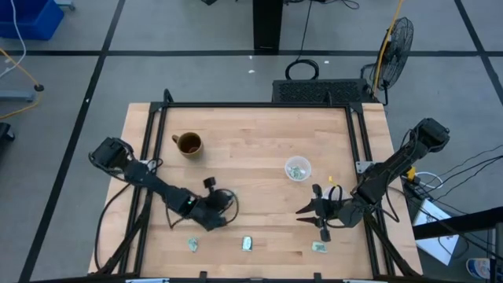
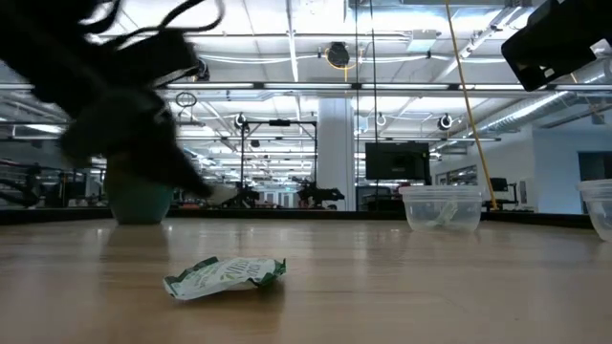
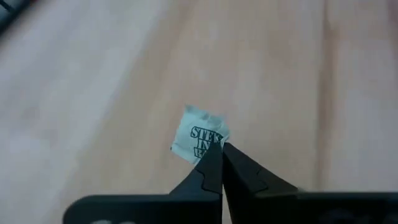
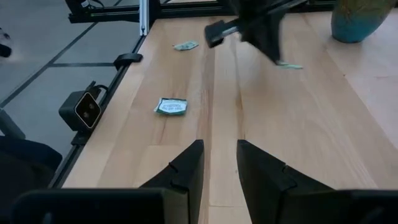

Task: Pick and place items into bin
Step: Put the white stevia packet into the top transparent bin

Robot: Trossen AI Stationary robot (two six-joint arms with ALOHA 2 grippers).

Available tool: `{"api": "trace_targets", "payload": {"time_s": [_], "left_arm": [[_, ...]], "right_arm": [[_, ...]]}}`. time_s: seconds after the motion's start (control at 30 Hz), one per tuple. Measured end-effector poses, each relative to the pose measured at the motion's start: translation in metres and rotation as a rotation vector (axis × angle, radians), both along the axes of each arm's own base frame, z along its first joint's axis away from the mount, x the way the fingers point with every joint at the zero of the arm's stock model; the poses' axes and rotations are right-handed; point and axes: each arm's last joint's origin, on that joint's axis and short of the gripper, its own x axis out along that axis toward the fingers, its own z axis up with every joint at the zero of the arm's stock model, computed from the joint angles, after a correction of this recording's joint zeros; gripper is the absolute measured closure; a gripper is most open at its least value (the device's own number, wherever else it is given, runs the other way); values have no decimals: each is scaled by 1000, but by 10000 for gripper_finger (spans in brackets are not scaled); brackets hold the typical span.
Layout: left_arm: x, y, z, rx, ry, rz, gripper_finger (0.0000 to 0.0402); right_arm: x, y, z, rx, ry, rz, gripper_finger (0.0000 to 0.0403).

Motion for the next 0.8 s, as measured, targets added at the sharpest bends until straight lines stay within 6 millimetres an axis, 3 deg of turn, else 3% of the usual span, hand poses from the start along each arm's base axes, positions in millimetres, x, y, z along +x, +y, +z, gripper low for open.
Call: {"api": "trace_targets", "payload": {"time_s": [0.13,0.27,0.4,0.5,0.63,0.8], "left_arm": [[41,19,32,43,-137,-13,395],[80,54,70,-10,-308,-107,398],[110,89,95,-53,-417,-172,395],[136,103,94,-79,-421,-210,398],[177,100,76,-31,-370,-323,394],[211,105,58,-63,-279,-259,398]], "right_arm": [[3,-4,0,-11,-2,-15,313],[7,-8,0,16,6,-39,314],[3,-5,7,210,83,164,314],[-3,-2,14,326,117,272,314],[-7,0,16,265,95,331,314],[-7,-1,17,249,91,335,314]]}}
